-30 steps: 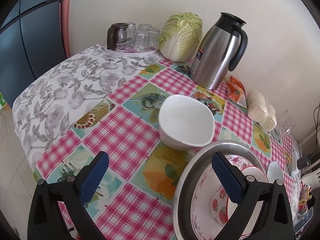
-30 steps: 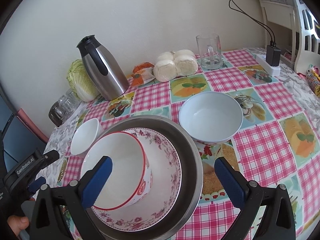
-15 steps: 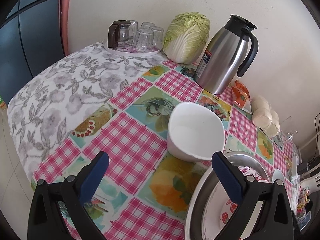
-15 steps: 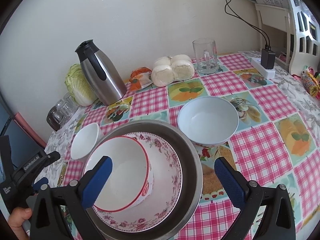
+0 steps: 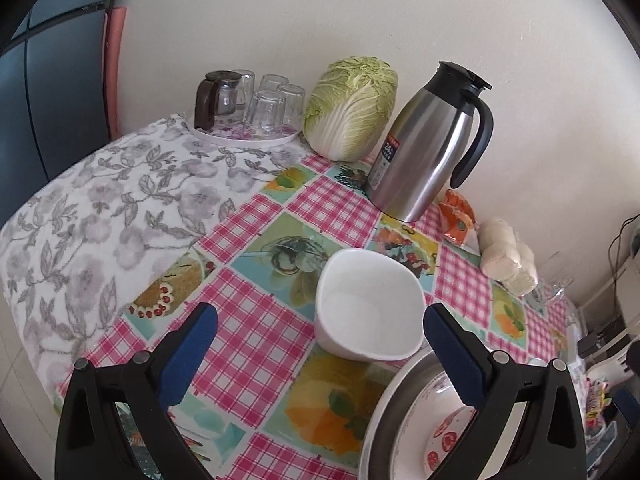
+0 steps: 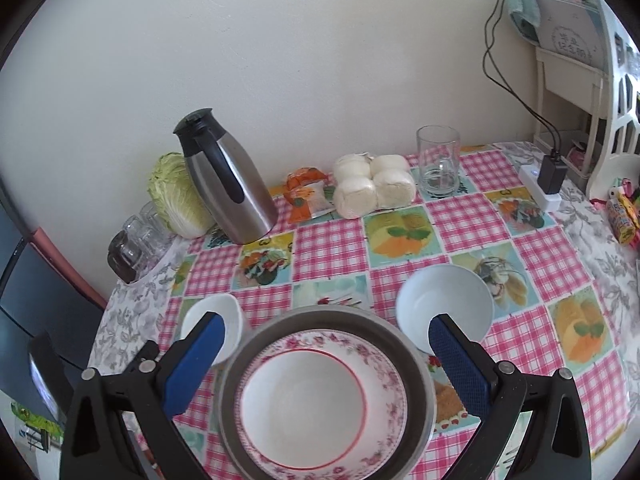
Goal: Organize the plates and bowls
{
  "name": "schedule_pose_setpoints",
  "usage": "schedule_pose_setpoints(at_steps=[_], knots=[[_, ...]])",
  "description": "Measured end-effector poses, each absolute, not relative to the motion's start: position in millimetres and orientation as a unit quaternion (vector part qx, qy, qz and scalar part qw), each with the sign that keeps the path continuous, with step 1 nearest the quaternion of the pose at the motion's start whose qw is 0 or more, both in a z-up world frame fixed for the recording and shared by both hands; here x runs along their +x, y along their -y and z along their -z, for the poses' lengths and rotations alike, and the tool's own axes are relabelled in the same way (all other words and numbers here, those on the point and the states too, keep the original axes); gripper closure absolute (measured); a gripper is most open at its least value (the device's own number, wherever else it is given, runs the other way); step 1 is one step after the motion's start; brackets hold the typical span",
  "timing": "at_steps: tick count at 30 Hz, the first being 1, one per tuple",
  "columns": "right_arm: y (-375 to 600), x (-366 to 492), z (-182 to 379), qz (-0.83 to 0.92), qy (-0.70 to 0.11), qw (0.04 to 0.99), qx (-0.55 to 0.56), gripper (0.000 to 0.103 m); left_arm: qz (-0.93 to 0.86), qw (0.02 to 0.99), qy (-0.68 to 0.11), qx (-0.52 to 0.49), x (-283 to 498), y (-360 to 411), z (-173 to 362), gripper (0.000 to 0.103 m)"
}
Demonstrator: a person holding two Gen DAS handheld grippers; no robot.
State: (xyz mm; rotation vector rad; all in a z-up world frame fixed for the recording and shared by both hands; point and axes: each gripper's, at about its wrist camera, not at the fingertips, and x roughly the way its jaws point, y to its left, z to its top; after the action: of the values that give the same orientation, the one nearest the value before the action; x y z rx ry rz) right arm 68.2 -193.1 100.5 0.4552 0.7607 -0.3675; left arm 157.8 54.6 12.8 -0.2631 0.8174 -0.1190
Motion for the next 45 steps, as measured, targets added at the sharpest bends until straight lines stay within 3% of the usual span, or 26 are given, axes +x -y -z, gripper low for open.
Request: schedule_pose_setpoints(at_steps=[9,20,23,27,29,31,32,38,45], knots=[[169.2,116.4,-116.4,0.148,-0.397,0.883,0.203,0.0,0.065,0.896,-0.403,-0.176,178.2,-76.9,-8.2,0.001],[136.4,176.8,-61.3,0.146,-0.474,0.85,0.179,0.002,0.072,0.855,-0.466,-0.217,208.4,-94.2,28.1,0.001],[126.9,188.9,-47.0,0.145,-0.483,0.847,0.168,0.012,0.072,0.848,-0.475,-0.224,214.4,-95.0,37.8,0.001],[116.9,204.5,-29.9,0.146,-0.501,0.84,0.151,0.035,0.082,0.84,-0.485,-0.231,221.0,-92.5,47.1,0.002],[113.9,210.8,-22.2,0.144,-0.508,0.835,0.151,0.04,0.084,0.836,-0.489,-0.237,223.2,-90.9,50.1,0.004],[110.1,216.5,-14.6,0.142,-0.517,0.831,0.147,0.053,0.091,0.829,-0.495,-0.244,225.7,-88.0,54.1,0.015],[108.4,219.0,-11.6,0.142,-0.521,0.829,0.145,0.054,0.087,0.829,-0.496,-0.242,226.7,-86.1,56.0,0.02],[100.6,230.3,6.8,0.136,-0.536,0.821,0.141,0.064,0.097,0.822,-0.511,-0.233,232.3,-76.1,67.0,0.022],[97.0,237.0,25.7,0.138,-0.549,0.814,0.131,0.086,0.102,0.812,-0.522,-0.238,236.8,-70.7,79.4,0.035]])
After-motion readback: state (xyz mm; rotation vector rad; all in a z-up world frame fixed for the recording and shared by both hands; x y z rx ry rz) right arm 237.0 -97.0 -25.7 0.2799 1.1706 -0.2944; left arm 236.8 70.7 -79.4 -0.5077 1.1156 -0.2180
